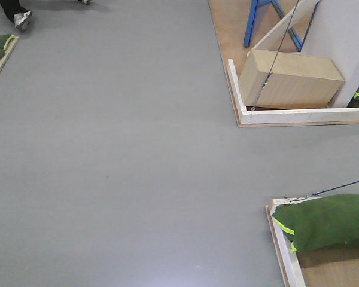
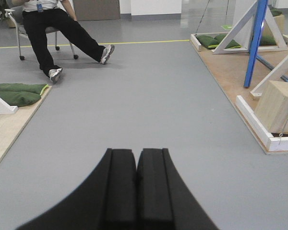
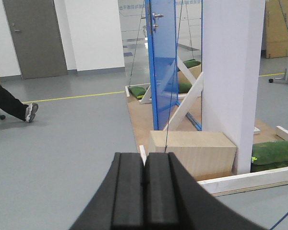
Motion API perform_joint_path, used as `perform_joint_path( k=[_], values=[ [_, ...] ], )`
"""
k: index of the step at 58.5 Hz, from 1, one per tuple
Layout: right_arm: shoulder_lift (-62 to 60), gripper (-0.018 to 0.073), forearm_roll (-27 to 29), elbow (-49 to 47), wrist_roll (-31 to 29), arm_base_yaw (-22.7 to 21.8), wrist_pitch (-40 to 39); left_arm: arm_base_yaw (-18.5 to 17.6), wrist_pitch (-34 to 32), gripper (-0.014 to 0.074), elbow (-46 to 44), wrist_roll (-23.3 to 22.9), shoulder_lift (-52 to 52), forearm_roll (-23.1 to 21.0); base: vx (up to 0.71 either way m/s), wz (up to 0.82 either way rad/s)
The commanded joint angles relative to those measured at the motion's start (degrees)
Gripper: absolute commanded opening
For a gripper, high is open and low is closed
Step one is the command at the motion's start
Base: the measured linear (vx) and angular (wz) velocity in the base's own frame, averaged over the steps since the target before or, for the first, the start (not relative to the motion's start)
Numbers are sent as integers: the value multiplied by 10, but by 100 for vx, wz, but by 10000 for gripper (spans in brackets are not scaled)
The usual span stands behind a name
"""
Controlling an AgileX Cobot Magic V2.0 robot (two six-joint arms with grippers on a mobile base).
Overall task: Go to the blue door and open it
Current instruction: 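Drive the base forward alongside the wooden platform toward the blue door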
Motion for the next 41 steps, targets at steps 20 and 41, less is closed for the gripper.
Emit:
perform_joint_path(
  k=[20,41],
  values=[
    [-9,11,-3,0,-3,-3,-48,-1,-46,73,-15,-4,-10,-2,2,-1],
    [-9,11,-3,0,-3,-3,-48,1,-46,73,-15,-4,-9,-2,12,2]
  ],
)
